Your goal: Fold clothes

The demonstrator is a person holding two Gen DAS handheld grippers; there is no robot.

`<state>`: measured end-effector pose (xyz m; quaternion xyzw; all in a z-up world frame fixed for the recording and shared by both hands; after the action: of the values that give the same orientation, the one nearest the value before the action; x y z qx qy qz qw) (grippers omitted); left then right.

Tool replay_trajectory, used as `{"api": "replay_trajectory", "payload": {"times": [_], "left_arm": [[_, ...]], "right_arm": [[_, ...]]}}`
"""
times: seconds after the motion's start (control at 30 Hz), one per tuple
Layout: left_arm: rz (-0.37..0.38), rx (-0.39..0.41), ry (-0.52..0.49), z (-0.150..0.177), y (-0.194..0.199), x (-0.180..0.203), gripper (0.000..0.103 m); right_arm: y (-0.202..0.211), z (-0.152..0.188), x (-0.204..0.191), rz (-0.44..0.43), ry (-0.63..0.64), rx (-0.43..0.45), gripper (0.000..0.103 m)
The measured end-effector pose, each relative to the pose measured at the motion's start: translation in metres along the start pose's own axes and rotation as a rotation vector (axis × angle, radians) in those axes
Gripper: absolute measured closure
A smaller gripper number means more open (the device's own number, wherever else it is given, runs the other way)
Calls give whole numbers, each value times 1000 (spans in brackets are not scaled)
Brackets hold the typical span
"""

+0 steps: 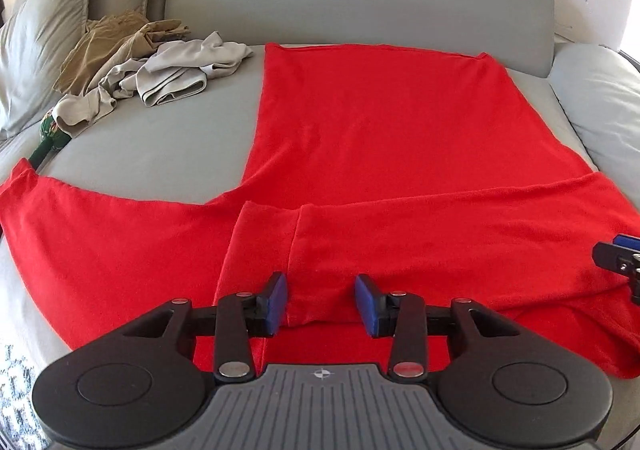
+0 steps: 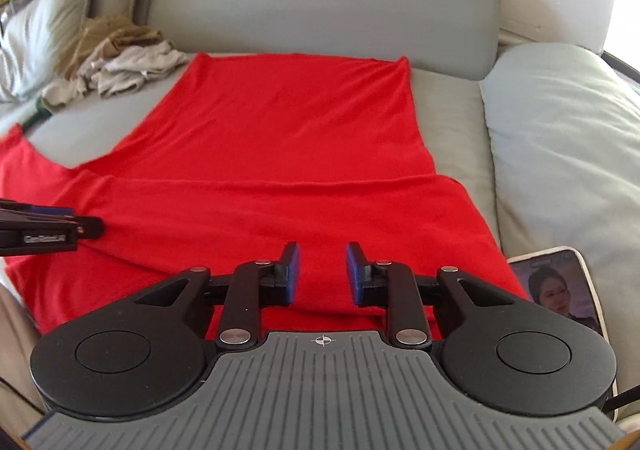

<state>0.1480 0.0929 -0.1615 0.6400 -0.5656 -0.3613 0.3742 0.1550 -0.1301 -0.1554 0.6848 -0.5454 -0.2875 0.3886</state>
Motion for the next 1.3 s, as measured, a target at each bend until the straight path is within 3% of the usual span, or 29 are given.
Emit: {"api": "replay_trajectory", "payload": {"times": [0.07, 0.13, 0.47, 0.6, 0.73, 0.9, 0.97, 1.13, 1.27, 1.3], "left_arm": [[5, -7, -6, 1, 0, -1, 64], [9, -8, -4, 2, 1, -1, 64], [38, 29, 16, 6, 10, -6, 64], [83, 77, 101, 16, 41, -8, 64], [132, 108, 100, 32, 61, 10, 64], [113, -21, 51, 55, 37, 32, 63], [93, -13, 27, 63, 42, 35, 62], [177, -122, 123, 82, 45, 19, 55], [217, -140, 178, 90, 55, 11, 55], [207, -135, 178, 90, 58, 11, 55]], "right_arm": [[-18, 2, 6, 47, 5, -55, 74], [-17, 11, 12, 54, 24, -42, 73], [27, 43, 37, 119, -51, -137, 65], [45, 41, 21, 51, -22, -74, 53], [42, 30, 4, -4, -3, -49, 53], [24, 21, -11, -47, 16, -75, 52], [12, 30, -11, -62, 10, -144, 50], [27, 53, -3, -85, 5, -176, 44], [46, 63, -1, -95, -6, -227, 41], [50, 64, -3, -106, -5, -224, 32]]}}
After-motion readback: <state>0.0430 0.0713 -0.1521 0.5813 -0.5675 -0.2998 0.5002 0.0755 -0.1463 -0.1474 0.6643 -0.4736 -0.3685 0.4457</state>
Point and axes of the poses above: each gripper's, at about its wrist camera, not at the fingertips, and y roughly against the way its jaws point, x to its right, z to its underside, the point moved 3 cm from there along -y, roughly the way its jaws point, and after that the axes turned 11 degrees about -x, right-handed, at the moved point
